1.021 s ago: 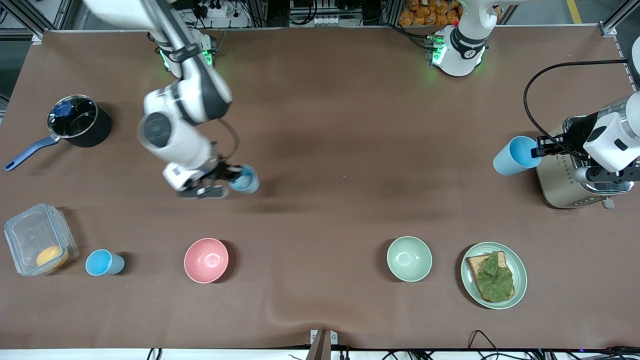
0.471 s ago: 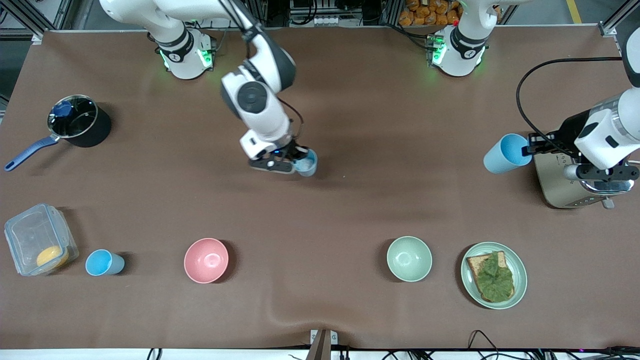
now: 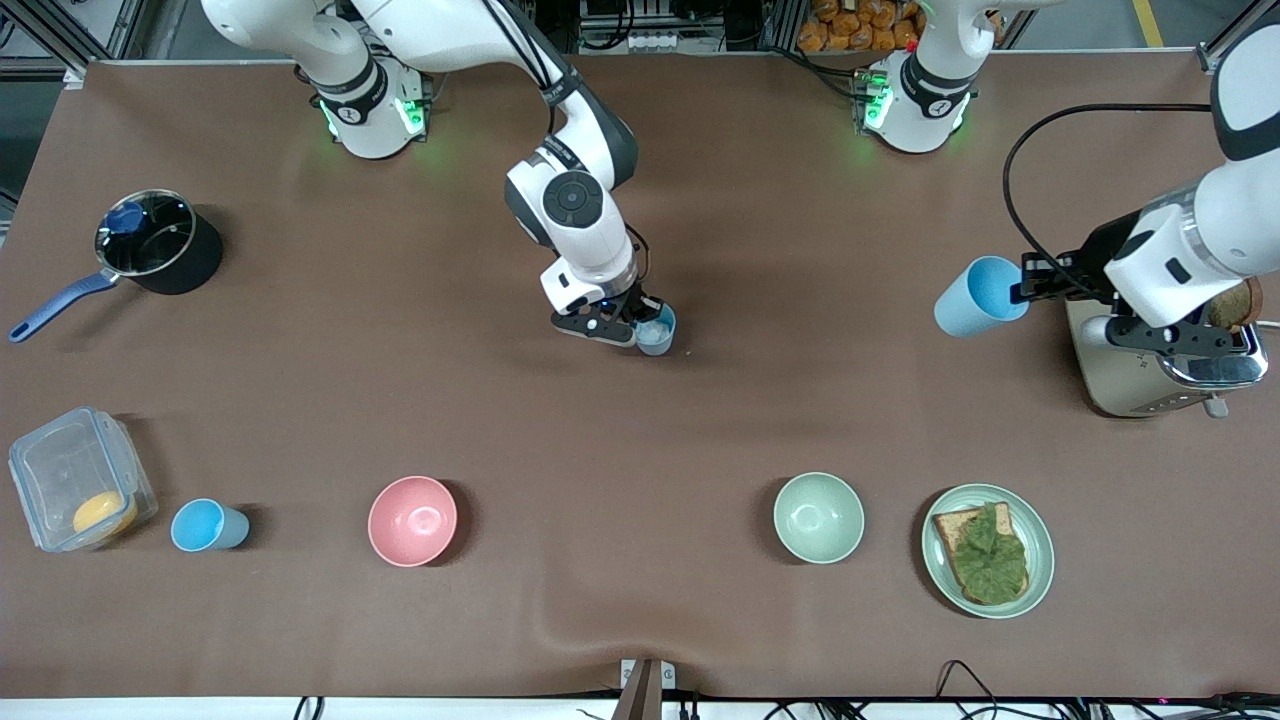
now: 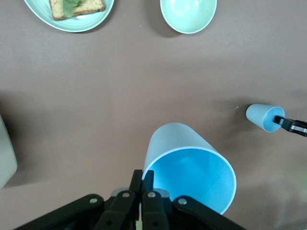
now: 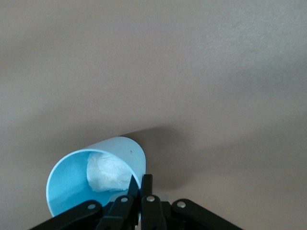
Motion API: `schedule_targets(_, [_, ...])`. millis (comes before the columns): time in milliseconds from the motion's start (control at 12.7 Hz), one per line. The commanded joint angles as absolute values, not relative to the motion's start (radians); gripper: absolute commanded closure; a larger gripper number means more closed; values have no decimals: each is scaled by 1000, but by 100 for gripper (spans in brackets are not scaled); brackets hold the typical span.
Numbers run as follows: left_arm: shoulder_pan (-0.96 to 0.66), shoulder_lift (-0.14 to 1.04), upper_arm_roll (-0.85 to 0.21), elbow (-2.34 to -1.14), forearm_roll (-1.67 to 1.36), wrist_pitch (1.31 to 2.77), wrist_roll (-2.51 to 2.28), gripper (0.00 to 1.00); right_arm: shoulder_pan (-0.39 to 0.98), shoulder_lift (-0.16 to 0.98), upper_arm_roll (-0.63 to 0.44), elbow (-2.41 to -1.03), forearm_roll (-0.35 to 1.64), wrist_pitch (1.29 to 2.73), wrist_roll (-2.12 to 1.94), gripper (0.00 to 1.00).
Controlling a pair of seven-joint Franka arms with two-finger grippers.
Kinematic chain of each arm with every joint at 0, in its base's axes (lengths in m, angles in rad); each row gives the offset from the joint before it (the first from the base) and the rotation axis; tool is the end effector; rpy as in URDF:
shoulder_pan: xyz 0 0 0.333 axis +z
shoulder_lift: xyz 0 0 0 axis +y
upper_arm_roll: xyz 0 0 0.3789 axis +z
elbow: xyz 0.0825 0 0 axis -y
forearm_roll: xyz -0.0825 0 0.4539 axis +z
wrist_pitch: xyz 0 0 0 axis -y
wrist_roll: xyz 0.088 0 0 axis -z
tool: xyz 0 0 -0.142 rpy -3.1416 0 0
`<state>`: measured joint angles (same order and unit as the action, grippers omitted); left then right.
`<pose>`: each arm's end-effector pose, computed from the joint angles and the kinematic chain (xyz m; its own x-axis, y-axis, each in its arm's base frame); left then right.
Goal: Stack blue cups with both arms
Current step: 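Lift the cup with the right gripper while the left gripper lifts its cup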
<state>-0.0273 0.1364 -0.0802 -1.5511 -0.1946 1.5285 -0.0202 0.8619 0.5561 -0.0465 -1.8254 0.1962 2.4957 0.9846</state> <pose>0.6518 -0.0955 0.5754 0.9823 -0.0953 -0.1611 -0.0622 -0.9779 0.1995 0.5080 0.5469 0.2086 0.9523 -0.3033 -0.0323 -0.3046 -0.9405 -0.1507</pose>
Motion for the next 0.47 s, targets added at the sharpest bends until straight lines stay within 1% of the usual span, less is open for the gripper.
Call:
schedule_targets(0, [-20, 140, -89, -1534, -222, 1506, -21, 100, 871, 566, -61, -1798, 215, 2487, 1002, 82])
schedule_targets(79, [-17, 140, -89, -1537, -222, 1503, -20, 100, 867, 563, -61, -1798, 213, 2485, 999, 63])
schedule_targets(157, [-17, 140, -89, -1536, -221, 1488, -18, 100, 864, 560, -61, -1798, 213, 2484, 990, 50])
schedule_targets(314, [-23, 140, -90, -1534, -222, 1486, -25, 100, 856, 537, -69, -1798, 212, 2441, 983, 35])
schedule_targets(393, [-21, 141, -100, -1534, -222, 1488, -26, 100, 833, 517, -69, -1783, 204, 2390, 980, 29])
